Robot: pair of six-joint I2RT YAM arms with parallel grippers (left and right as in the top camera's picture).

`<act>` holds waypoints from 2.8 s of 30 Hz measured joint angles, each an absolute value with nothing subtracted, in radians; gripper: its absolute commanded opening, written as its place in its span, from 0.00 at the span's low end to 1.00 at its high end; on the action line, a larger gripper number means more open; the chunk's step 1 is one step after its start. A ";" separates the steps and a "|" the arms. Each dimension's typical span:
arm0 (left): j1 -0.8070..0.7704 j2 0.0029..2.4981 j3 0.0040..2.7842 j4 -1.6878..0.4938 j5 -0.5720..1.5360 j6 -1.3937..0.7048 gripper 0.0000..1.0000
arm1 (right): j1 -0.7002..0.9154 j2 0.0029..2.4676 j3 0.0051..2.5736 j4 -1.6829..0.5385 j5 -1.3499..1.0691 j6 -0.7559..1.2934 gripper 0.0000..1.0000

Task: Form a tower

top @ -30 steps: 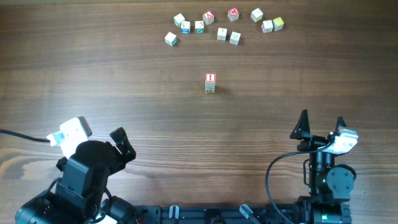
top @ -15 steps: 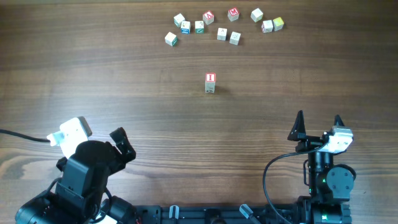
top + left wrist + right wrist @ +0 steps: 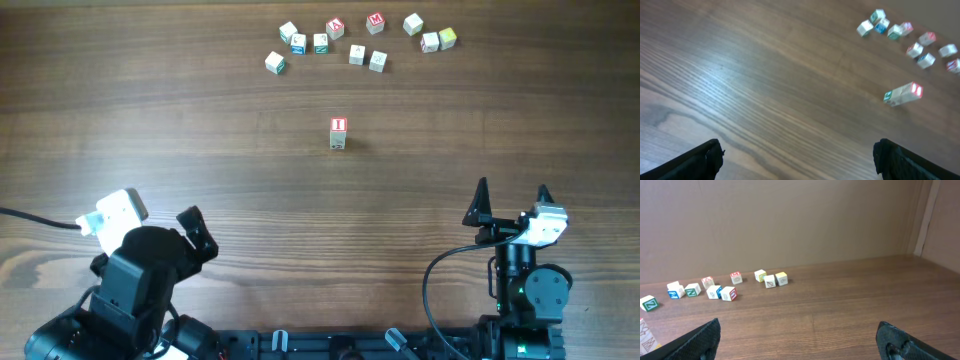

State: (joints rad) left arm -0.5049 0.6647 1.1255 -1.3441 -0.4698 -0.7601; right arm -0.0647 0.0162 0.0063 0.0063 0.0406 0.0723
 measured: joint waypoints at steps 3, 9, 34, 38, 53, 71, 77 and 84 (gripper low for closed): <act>-0.517 0.660 1.126 -1.351 -0.461 -0.760 1.00 | -0.065 0.016 0.006 0.006 0.041 0.072 1.00; -0.374 0.474 0.997 -1.315 -0.318 -0.760 1.00 | -0.065 0.016 0.006 0.006 0.041 0.072 1.00; -0.047 0.014 0.015 -0.068 -0.165 -0.315 1.00 | -0.065 0.015 0.006 0.004 0.033 0.065 1.00; -0.047 0.014 0.015 -0.063 -0.158 -0.277 1.00 | -0.065 0.015 0.006 0.004 0.033 0.065 1.00; -0.047 0.014 0.015 -0.064 -0.136 -0.109 1.00 | -0.065 0.015 0.006 0.004 0.033 0.065 1.00; -0.047 0.014 0.015 -0.064 -0.132 -0.105 1.00 | -0.065 0.015 0.006 0.004 0.033 0.065 1.00; -0.047 0.014 0.015 -0.064 -0.132 -0.105 1.00 | -0.065 0.015 0.006 0.004 0.033 0.065 1.00; -0.047 0.014 0.015 -0.064 -0.132 -0.105 1.00 | -0.065 0.015 0.006 0.004 0.033 0.065 1.00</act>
